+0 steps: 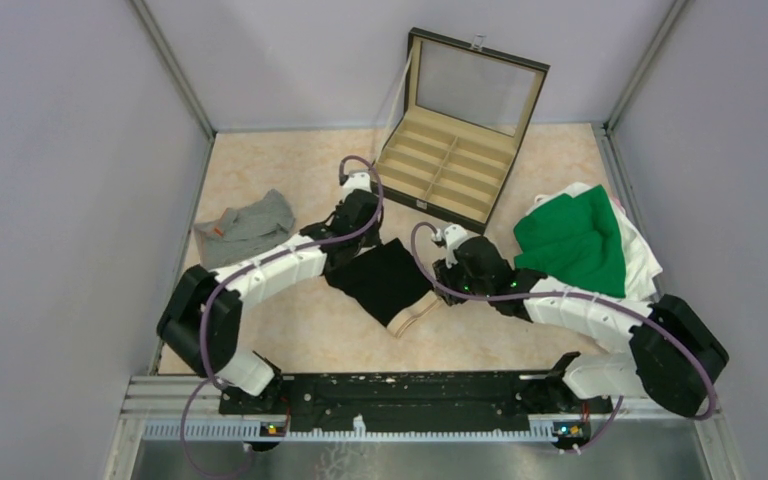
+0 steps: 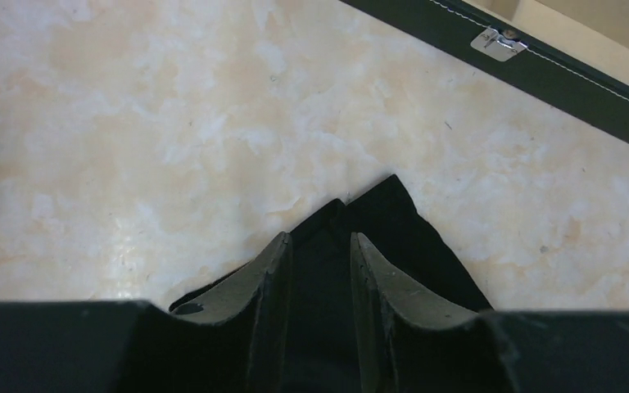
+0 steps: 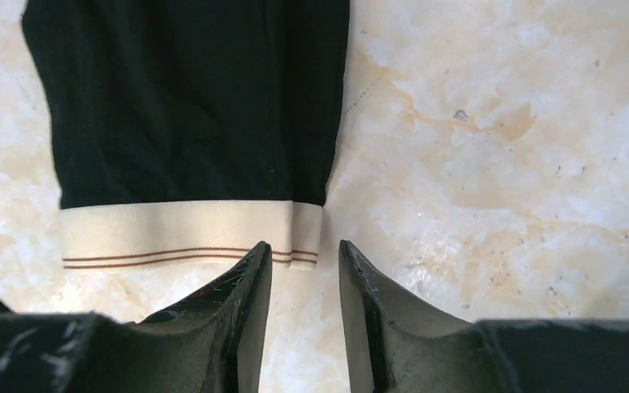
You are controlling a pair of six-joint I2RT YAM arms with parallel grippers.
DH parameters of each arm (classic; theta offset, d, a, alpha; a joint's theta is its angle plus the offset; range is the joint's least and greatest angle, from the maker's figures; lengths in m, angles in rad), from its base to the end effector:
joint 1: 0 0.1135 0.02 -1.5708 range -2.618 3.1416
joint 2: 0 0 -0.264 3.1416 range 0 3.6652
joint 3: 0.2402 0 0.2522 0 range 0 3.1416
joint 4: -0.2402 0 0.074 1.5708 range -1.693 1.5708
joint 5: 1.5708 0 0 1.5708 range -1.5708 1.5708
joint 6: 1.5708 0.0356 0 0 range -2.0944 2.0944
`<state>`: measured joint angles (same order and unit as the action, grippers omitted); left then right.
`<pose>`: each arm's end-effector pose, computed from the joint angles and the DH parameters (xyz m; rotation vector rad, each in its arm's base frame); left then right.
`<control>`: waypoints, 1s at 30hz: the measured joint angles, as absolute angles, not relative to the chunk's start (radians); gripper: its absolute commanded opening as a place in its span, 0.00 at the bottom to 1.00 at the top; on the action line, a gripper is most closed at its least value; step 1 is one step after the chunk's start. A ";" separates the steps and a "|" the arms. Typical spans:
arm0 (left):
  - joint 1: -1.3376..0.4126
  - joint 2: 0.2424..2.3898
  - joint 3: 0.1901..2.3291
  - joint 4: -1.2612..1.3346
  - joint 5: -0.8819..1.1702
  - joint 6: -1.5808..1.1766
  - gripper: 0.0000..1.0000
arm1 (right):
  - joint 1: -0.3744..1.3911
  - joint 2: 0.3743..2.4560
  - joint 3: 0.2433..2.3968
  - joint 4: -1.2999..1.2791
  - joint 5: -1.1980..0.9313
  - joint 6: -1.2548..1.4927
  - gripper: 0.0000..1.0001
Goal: Roll the underwear
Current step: Fold the underwear at the center of the board.
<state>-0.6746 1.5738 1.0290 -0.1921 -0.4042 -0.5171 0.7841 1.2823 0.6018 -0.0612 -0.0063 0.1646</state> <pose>0.2746 -0.2017 0.2301 -0.0263 2.2425 -0.1764 0.1796 0.1794 0.1851 -0.7234 2.2495 0.4816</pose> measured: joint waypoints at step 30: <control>-0.670 1.411 0.707 -0.115 -0.252 -0.501 0.00 | 0.830 1.433 0.601 0.001 0.007 0.318 0.02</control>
